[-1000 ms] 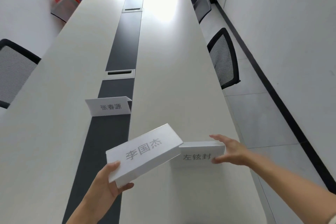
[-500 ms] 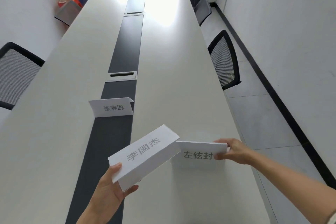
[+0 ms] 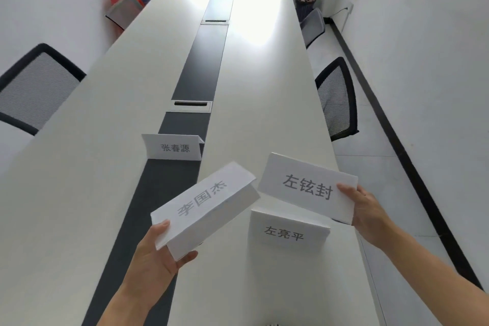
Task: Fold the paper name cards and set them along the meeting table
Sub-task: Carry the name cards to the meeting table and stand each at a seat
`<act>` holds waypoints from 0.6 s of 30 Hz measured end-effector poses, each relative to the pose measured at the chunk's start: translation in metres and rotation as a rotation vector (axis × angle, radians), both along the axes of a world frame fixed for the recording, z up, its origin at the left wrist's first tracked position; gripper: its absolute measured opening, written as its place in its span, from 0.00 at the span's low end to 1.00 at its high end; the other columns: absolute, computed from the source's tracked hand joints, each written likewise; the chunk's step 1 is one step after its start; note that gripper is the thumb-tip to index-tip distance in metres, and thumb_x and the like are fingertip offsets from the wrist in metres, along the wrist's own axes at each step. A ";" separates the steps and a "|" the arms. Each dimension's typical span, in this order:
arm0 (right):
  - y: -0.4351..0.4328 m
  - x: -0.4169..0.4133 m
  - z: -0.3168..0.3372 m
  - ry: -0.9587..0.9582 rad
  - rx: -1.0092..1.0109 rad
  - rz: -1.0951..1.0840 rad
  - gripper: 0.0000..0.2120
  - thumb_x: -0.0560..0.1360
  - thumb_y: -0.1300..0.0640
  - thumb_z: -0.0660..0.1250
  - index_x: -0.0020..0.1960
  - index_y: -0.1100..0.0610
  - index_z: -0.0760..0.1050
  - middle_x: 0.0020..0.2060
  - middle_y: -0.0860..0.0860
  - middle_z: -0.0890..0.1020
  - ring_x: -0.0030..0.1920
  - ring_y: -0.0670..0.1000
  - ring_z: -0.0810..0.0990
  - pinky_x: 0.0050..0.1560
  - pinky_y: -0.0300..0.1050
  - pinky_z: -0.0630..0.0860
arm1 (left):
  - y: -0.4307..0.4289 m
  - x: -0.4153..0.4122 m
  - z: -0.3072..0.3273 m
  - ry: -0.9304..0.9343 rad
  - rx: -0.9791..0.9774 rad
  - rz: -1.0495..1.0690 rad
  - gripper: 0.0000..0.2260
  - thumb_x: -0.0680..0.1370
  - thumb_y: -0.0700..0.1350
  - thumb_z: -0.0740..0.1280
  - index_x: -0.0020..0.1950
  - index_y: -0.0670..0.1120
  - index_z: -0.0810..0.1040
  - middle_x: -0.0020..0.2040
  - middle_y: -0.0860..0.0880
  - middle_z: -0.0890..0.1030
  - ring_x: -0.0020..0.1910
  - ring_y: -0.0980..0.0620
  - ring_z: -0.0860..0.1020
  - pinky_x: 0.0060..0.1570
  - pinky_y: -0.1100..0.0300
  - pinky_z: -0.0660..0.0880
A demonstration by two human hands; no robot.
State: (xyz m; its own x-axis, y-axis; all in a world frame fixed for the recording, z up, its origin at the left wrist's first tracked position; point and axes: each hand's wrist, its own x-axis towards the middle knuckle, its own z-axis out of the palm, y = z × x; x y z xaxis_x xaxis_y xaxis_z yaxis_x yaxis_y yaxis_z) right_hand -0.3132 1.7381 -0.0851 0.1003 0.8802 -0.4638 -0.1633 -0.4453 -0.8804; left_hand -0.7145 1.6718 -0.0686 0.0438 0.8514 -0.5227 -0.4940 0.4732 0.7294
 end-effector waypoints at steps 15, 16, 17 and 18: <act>-0.078 -0.113 0.017 0.063 -0.072 0.594 0.07 0.78 0.53 0.61 0.52 0.54 0.76 0.33 0.49 0.86 0.32 0.49 0.82 0.28 0.44 0.76 | -0.284 0.051 0.050 0.211 0.026 0.790 0.16 0.74 0.50 0.61 0.60 0.53 0.78 0.57 0.48 0.83 0.50 0.47 0.81 0.38 0.52 0.78; -0.095 -0.122 0.014 0.061 -0.097 0.639 0.07 0.77 0.53 0.62 0.52 0.53 0.76 0.34 0.51 0.85 0.34 0.50 0.81 0.30 0.44 0.75 | -0.312 0.058 0.052 0.227 -0.001 0.847 0.15 0.74 0.50 0.60 0.59 0.53 0.79 0.57 0.48 0.83 0.49 0.47 0.81 0.37 0.52 0.79; -0.112 -0.130 0.011 0.068 -0.117 0.675 0.07 0.77 0.52 0.63 0.51 0.53 0.76 0.37 0.52 0.84 0.36 0.51 0.80 0.32 0.45 0.74 | -0.340 0.066 0.054 0.241 -0.024 0.898 0.15 0.75 0.50 0.60 0.58 0.53 0.80 0.56 0.48 0.83 0.48 0.48 0.82 0.36 0.53 0.79; -0.129 -0.140 0.010 0.079 -0.131 0.710 0.07 0.77 0.52 0.64 0.50 0.53 0.76 0.39 0.53 0.83 0.37 0.52 0.79 0.33 0.45 0.74 | -0.367 0.072 0.057 0.254 -0.036 0.953 0.14 0.76 0.49 0.59 0.56 0.53 0.81 0.55 0.48 0.84 0.46 0.49 0.82 0.34 0.54 0.79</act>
